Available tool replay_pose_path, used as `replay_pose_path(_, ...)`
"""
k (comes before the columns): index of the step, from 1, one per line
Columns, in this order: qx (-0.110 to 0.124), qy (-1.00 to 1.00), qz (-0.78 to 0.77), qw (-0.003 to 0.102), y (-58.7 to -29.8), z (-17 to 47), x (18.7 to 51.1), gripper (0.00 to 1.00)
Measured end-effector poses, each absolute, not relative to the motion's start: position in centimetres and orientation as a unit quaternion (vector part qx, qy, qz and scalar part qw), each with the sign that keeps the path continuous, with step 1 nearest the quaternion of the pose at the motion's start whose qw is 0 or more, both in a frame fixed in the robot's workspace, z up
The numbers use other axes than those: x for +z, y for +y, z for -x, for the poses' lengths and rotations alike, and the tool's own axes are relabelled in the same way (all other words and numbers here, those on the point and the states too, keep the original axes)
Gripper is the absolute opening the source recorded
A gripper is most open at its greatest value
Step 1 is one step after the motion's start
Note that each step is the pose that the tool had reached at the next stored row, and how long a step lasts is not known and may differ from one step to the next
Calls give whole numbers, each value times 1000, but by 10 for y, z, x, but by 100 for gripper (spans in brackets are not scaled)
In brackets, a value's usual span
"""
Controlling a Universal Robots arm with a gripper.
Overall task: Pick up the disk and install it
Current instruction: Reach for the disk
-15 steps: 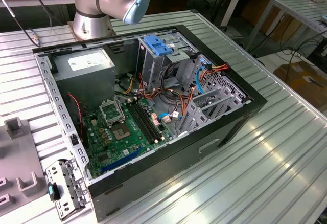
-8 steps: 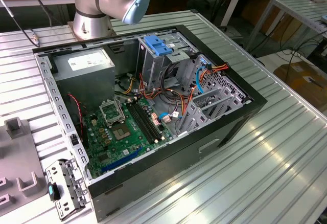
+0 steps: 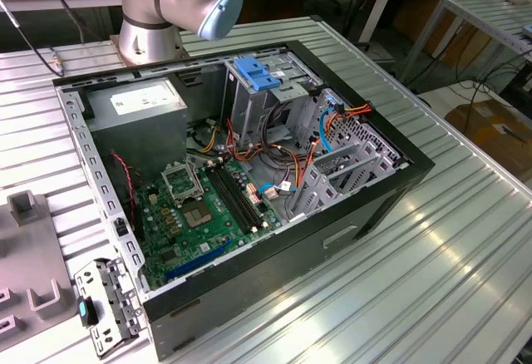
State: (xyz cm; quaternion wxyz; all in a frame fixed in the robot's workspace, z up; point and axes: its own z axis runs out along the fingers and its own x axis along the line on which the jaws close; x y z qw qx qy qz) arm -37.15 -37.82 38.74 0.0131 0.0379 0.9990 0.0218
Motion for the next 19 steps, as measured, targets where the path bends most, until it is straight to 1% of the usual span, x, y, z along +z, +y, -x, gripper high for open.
replay_pose_path(10, 22, 999, -38, 13, -369, 387, 387, 11)
replay_pose_path(19, 22, 999, -38, 13, -362, 425, 387, 11)
